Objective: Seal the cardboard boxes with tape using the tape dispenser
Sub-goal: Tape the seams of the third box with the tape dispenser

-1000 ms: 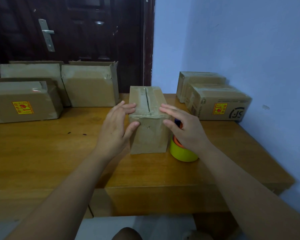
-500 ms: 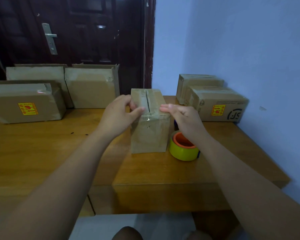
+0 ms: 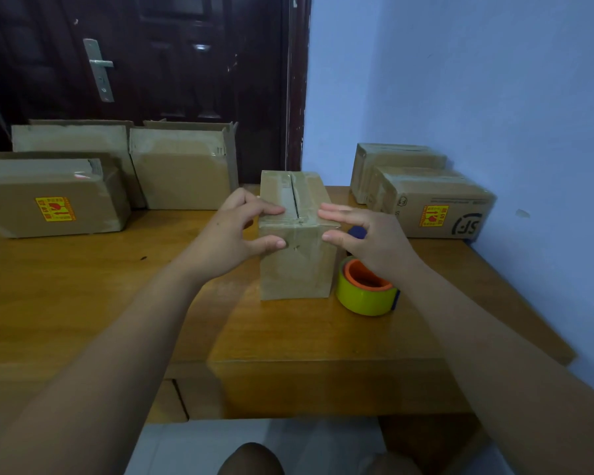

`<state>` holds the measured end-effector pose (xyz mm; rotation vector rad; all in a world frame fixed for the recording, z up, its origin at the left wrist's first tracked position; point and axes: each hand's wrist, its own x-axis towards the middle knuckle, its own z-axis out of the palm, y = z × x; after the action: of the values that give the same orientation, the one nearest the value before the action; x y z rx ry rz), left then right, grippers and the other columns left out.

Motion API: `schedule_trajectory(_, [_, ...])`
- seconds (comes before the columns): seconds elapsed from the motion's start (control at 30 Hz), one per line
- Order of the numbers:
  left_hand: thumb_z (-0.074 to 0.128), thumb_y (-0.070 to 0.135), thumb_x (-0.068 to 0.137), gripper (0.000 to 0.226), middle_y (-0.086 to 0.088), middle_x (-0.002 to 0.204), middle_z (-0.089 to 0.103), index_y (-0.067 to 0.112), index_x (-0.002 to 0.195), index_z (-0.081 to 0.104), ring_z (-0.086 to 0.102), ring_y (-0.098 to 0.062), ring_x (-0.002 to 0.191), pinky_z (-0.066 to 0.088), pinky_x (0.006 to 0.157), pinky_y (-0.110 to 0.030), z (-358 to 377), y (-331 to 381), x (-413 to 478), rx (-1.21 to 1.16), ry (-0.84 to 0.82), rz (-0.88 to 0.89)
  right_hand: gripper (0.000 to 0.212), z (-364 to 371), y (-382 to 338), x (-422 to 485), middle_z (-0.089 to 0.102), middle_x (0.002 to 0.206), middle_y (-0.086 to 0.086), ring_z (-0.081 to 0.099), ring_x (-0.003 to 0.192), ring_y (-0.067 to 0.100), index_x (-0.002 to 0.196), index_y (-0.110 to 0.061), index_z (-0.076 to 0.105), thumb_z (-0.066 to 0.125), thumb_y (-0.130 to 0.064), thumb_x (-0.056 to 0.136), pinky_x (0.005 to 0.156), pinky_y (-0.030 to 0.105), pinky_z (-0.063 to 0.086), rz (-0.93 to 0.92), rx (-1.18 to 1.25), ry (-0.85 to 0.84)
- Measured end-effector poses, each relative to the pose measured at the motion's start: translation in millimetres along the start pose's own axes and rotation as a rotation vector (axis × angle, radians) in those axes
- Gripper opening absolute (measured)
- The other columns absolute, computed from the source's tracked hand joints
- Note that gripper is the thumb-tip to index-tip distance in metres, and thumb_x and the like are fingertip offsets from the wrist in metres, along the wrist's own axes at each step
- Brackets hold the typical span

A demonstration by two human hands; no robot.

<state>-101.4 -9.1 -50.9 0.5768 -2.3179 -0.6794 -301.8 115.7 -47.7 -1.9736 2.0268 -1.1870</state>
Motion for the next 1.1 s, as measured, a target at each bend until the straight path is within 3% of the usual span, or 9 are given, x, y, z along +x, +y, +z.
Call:
schedule_trajectory(0.07, [0.071,0.029,0.078,0.044,0.013,0.109,0.043,0.030,0.119,0.058,0.042,0.011,0.110,0.034,0.094,-0.007,2.5,-2.4,-1.3,-0.064,0.026,-0.005,0.035,3.6,0.6,-2.2,0.045,0.127,-0.033,0.059,0.110,0.035,0.124,-0.038,0.060,0.063,-0.037,0.089,0.095,0.035,0.042,-0.003,-0.020,0.029])
schedule_trajectory(0.17, [0.071,0.025,0.080,0.040,0.014,0.108,0.043,0.028,0.119,0.060,0.041,0.012,0.111,0.035,0.094,-0.007,8.2,-5.0,-1.8,-0.105,0.078,-0.014,0.033,8.2,3.0,-2.5,0.043,0.127,-0.034,0.058,0.104,0.045,0.123,-0.042,0.058,0.061,-0.037,0.090,0.089,0.033,0.040,-0.015,-0.036,0.054])
schedule_trajectory(0.27, [0.070,0.019,0.081,0.035,0.018,0.105,0.043,0.024,0.115,0.061,0.041,0.017,0.109,0.036,0.095,-0.006,13.8,-3.7,-2.4,-0.128,0.145,-0.004,0.034,7.1,3.1,-2.4,0.043,0.127,-0.034,0.060,0.109,0.036,0.124,-0.041,0.056,0.060,-0.037,0.090,0.092,0.027,0.040,-0.037,-0.043,0.045])
schedule_trajectory(0.43, [0.070,0.017,0.083,0.034,0.019,0.105,0.042,0.020,0.116,0.062,0.040,0.020,0.106,0.034,0.095,-0.004,15.8,0.9,-4.3,-0.118,0.179,-0.002,0.032,5.7,2.2,-5.2,0.044,0.129,-0.029,0.037,0.121,-0.014,0.128,-0.032,0.058,0.052,-0.025,0.097,0.107,0.015,0.028,-0.009,0.027,0.019])
schedule_trajectory(0.53, [0.070,0.026,0.082,0.035,0.018,0.107,0.044,0.025,0.115,0.062,0.037,0.013,0.118,0.029,0.104,-0.015,13.9,4.8,-7.7,-0.095,0.182,-0.020,0.031,11.0,-0.7,-6.7,0.047,0.129,-0.025,0.038,0.118,-0.017,0.127,-0.025,0.060,0.049,-0.019,0.099,0.099,0.003,0.029,0.011,0.095,0.047])
schedule_trajectory(0.63, [0.067,0.037,0.083,0.035,0.010,0.105,0.047,0.021,0.114,0.065,0.034,-0.002,0.130,0.027,0.103,-0.020,12.1,12.8,-12.8,-0.029,0.206,-0.038,0.032,11.4,-3.8,-7.0,0.045,0.135,-0.021,0.039,0.118,-0.016,0.128,-0.022,0.059,0.045,-0.014,0.100,0.104,0.013,0.037,0.067,0.246,-0.002])
schedule_trajectory(0.77, [0.044,0.052,0.089,0.044,0.006,0.086,0.049,0.022,0.106,0.072,0.046,-0.006,0.091,0.034,0.096,-0.037,8.7,22.9,-26.9,0.235,0.295,0.125,0.035,14.4,-14.3,-8.0,0.037,0.150,-0.004,0.033,0.133,0.002,0.131,-0.020,0.056,0.039,-0.010,0.102,0.104,0.012,0.033,0.137,0.321,-0.011])
schedule_trajectory(0.9, [0.042,0.037,0.094,0.036,0.002,0.096,0.067,0.018,0.107,0.069,0.058,-0.017,0.098,0.037,0.099,-0.046,1.6,33.4,-36.5,0.411,0.406,0.166,0.037,33.6,-35.6,-14.7,0.042,0.143,0.001,0.039,0.131,0.013,0.137,-0.027,0.049,0.042,-0.023,0.101,0.103,0.022,0.031,0.177,0.222,0.250])
schedule_trajectory(1.1, [0.054,0.029,0.093,0.042,0.001,0.141,0.043,0.022,0.134,0.048,0.034,-0.017,0.133,0.029,0.111,-0.039,-19.9,10.3,-40.0,0.159,0.734,-0.409,0.051,47.8,-65.0,-21.0,0.040,0.145,0.003,0.040,0.131,0.018,0.145,-0.030,0.035,0.041,-0.048,0.097,0.109,0.037,0.035,0.401,0.474,0.236])
